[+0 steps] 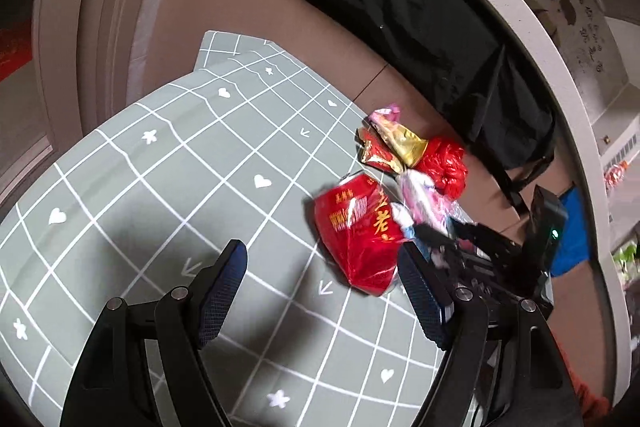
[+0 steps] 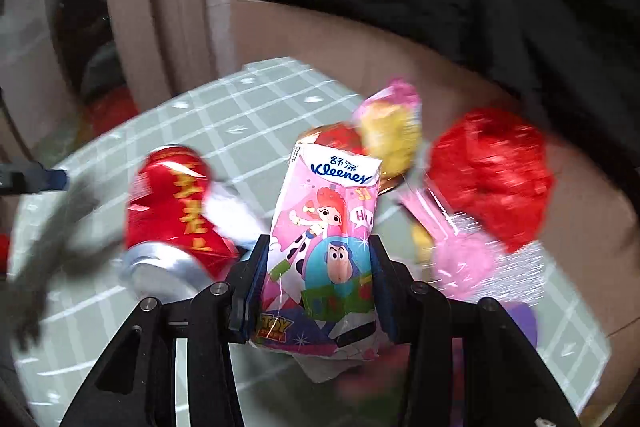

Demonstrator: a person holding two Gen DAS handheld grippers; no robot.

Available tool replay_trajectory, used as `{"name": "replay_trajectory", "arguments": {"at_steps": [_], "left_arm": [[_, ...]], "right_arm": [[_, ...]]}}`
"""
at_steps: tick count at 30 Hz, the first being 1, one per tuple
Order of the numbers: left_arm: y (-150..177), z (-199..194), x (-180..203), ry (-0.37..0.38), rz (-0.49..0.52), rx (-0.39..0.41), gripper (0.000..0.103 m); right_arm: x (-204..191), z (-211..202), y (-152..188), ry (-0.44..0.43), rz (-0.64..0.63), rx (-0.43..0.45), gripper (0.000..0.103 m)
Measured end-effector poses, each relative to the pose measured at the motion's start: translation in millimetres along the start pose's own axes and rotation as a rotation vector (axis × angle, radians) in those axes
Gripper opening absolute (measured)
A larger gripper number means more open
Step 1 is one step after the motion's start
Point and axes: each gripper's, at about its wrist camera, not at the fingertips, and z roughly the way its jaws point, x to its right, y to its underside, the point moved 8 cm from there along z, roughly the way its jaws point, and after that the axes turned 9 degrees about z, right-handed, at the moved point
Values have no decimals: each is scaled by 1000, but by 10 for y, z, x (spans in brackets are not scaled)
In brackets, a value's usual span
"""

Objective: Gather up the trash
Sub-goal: 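Lift the red can with the left tool while the right tool lifts the tissue pack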

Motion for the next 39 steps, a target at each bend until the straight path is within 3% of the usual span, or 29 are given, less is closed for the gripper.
{"name": "replay_trajectory", "arguments": {"at_steps": [5,7,11,14,22,28,30,32,36,39], "left_arm": [[38,66,-2,71,-5,-9,77],[45,165,-25,65,-17,-25,77],[62,401,-54,26,-17,-72,77],[67,591,-38,-23,40,-120,77],[104,862,285,-40,165,-222,77],[105,914,314,-113,120,-235,75],[104,909,319,-123,101,-233,67],[97,885,388,-80,85,-216,38],[54,758,629,-132,178,-149,34],[20,658,831,-123,209,-114,33]], "right_arm": [[-340,-265,354,-139,10,-57,42],[-353,-458,475,-169,47,-55,42],[-182,-791,556,-108,85,20,42],[15,-988,592,-68,133,67,42],[316,-1283,761,-24,210,123,42],[413,-1354,878,-33,240,146,42],[426,-1359,918,-39,246,151,42],[433,-1375,938,-39,249,157,42],[476,-1443,982,-42,260,172,42],[513,-1501,992,-44,271,187,42]]}}
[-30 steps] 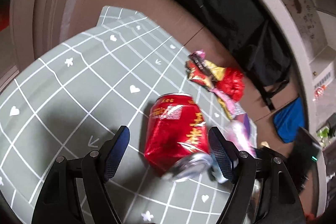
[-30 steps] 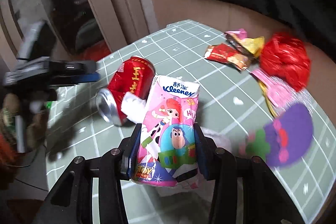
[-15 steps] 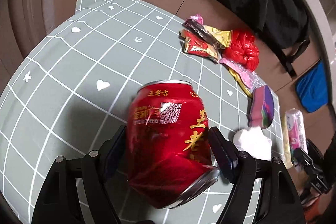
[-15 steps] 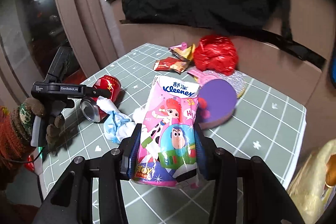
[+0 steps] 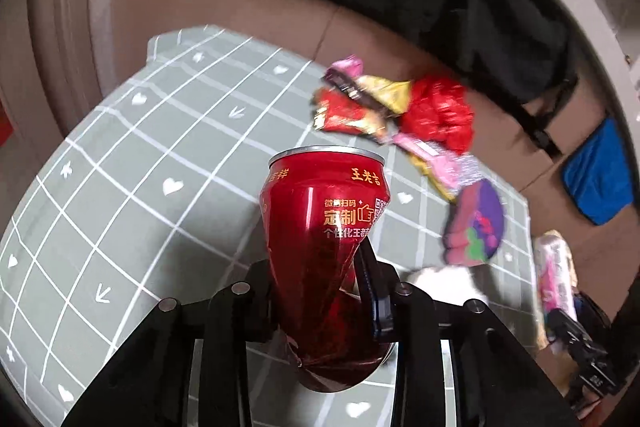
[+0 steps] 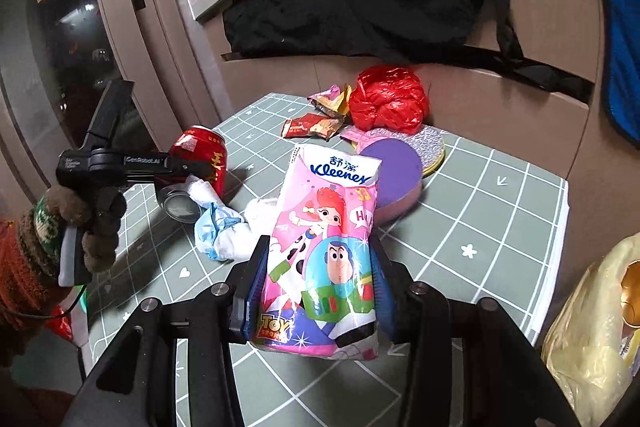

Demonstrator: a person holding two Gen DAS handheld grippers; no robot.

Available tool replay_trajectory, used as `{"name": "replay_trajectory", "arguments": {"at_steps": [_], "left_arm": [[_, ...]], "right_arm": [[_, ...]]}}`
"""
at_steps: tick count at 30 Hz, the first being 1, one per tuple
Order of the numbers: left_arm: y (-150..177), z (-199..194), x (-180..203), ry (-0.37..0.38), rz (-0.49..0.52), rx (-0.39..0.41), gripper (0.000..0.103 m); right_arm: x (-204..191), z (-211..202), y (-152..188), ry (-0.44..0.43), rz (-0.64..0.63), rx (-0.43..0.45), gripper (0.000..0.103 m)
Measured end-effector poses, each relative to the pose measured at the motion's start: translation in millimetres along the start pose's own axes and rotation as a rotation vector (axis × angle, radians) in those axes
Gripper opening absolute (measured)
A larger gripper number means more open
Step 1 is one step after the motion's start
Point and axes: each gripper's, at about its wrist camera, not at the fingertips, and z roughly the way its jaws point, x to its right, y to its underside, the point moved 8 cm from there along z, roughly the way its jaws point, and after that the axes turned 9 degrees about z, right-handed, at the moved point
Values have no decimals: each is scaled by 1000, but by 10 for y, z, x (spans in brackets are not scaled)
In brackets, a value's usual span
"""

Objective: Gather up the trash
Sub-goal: 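Lift the red can with the left tool while the right tool lifts the tissue pack, then carry the can and tissue pack over the bin and open both tools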

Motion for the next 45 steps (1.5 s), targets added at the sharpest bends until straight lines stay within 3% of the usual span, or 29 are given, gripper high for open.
{"name": "replay_trajectory", "arguments": {"at_steps": [7,16,25,37,41,45], "left_arm": [[-218,-441,488,-40,126,146,33],[-555,-927,1294,-66,261,321,33],[-728,-1191,2354,48,381,419,33],[-630,-809,4007,299,512,423,33],[-471,-525,4353,345,544,383,33],[-351,-180,4513,361,546,312,33]], "right_arm": [[36,-169,-118,8,11,45,42],[65,-684,-549,58,-39,179,42],[452,-1594,-914,175,-47,337,42],[1526,-2552,-737,384,41,436,42],[1884,-2645,-618,449,83,436,42],[2185,-2619,-495,457,144,414,42]]}}
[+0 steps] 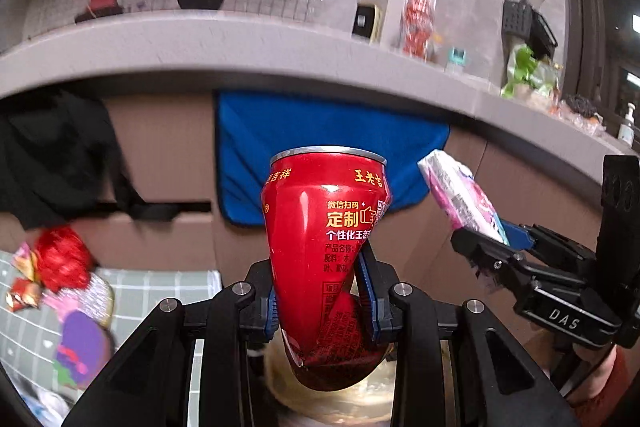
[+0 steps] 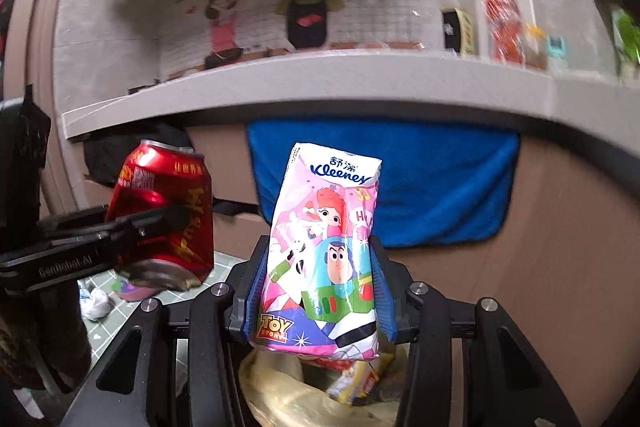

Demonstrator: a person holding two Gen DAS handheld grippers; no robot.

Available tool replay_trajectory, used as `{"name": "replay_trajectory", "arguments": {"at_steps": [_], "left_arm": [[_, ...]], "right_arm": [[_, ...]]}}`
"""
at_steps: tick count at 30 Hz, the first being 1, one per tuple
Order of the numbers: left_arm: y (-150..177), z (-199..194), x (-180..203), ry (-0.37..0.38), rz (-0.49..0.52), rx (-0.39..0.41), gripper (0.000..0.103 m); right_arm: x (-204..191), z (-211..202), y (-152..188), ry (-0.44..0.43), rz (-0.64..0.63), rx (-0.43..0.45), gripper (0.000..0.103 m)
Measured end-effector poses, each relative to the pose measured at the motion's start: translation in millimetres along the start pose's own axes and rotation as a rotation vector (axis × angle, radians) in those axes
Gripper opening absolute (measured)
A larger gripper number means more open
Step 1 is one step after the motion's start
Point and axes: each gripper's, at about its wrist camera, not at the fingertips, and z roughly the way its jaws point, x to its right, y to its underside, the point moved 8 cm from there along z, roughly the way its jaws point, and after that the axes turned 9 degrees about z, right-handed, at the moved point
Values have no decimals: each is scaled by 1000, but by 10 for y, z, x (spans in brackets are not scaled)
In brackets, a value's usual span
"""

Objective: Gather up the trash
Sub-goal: 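Carry the can and tissue pack over the bin and open both tools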

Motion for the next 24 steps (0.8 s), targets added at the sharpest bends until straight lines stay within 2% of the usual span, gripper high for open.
{"name": "replay_trajectory", "arguments": {"at_steps": [10,24], "left_arm": [[299,453,84,25,-29,-93,33],[590,727,224,74,-39,-167,33]], "right_arm": [[357,243,245,30,62,-60,42],[622,401,473,33,129,-105,42]]}}
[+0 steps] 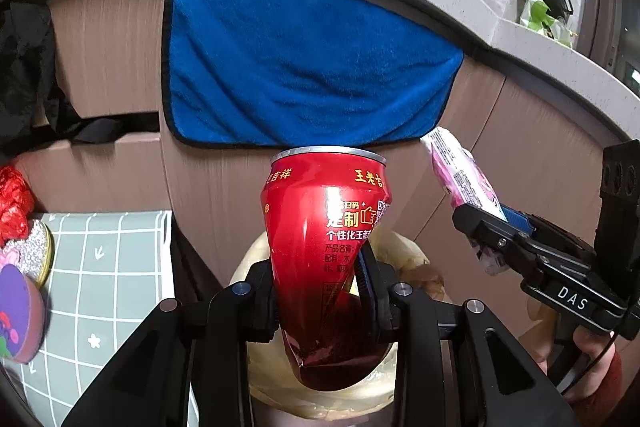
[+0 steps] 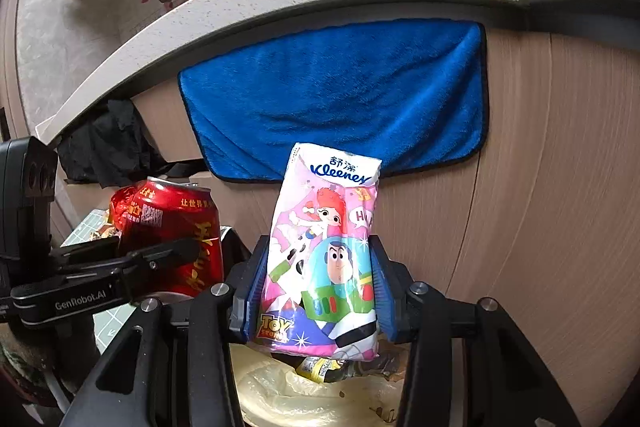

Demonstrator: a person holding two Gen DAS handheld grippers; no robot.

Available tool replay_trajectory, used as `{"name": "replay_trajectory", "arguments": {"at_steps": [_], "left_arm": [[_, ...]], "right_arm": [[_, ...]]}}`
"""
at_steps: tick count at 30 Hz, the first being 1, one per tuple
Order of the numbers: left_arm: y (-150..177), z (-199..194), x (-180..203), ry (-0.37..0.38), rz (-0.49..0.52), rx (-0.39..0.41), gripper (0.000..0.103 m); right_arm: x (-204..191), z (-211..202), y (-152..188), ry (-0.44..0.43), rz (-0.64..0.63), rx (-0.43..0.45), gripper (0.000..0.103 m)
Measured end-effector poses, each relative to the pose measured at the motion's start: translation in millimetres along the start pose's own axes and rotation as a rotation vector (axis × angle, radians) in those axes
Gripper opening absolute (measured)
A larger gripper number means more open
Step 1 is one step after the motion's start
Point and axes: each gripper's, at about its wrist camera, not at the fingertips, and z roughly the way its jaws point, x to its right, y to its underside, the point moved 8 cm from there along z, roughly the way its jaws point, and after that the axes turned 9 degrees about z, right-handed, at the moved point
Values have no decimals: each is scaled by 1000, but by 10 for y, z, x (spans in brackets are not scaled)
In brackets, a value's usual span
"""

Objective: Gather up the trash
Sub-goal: 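Carry the can and tissue pack over the bin and open both tools, then move both tools back toward the table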

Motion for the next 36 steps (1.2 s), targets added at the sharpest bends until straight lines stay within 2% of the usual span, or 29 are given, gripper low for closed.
{"name": "replay_trajectory", "arguments": {"at_steps": [11,14,16,17,18,20,24,29,36], "left_arm": [[146,197,-16,23,-16,-63,33],[209,304,-21,48,-28,-99,33],[259,401,-29,101,-48,-125,33],[290,458,-28,143,-62,-148,39],[332,525,-40,186,-91,-179,56],[382,589,-110,211,-144,-201,73],[372,556,-252,178,-183,-189,73],[289,314,-407,43,-115,-123,73],[393,-14,-700,-38,-115,-92,73]], "right_arm": [[51,156,110,-11,25,-48,42],[75,223,152,-12,36,-68,42],[101,274,183,-24,51,-79,43],[113,299,197,-41,59,-82,45],[135,329,208,-47,67,-85,49],[226,441,250,-28,91,-108,53],[352,543,348,-17,139,-132,56],[380,534,426,0,160,-143,56],[209,407,451,44,121,-114,56]]}}
